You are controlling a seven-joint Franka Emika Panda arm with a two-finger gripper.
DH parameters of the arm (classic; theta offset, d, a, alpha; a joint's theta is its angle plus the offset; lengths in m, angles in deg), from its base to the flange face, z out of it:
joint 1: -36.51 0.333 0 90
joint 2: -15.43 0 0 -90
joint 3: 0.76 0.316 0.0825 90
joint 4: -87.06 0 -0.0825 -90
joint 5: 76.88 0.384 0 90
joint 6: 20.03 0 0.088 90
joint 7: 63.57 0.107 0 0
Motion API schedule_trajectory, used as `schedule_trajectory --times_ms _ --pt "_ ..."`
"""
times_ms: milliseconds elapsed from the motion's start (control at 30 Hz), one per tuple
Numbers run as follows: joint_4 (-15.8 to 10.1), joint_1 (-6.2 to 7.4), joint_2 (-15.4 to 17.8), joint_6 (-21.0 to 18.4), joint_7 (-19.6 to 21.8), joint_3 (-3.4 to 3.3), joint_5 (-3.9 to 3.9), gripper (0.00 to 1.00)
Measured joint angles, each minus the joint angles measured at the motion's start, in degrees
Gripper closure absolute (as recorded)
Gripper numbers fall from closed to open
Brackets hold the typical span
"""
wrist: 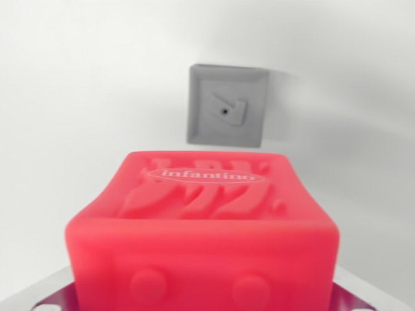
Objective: Destack cube
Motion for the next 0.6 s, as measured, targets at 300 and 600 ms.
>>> schedule_trajectory --times_ms 300,600 --pt "-3.21 0.13 1.80 1.40 -2.17 0.47 0.07 1.00" --pt "-6.37 0.30 3.68 2.68 -4.37 0.89 0.22 1.00"
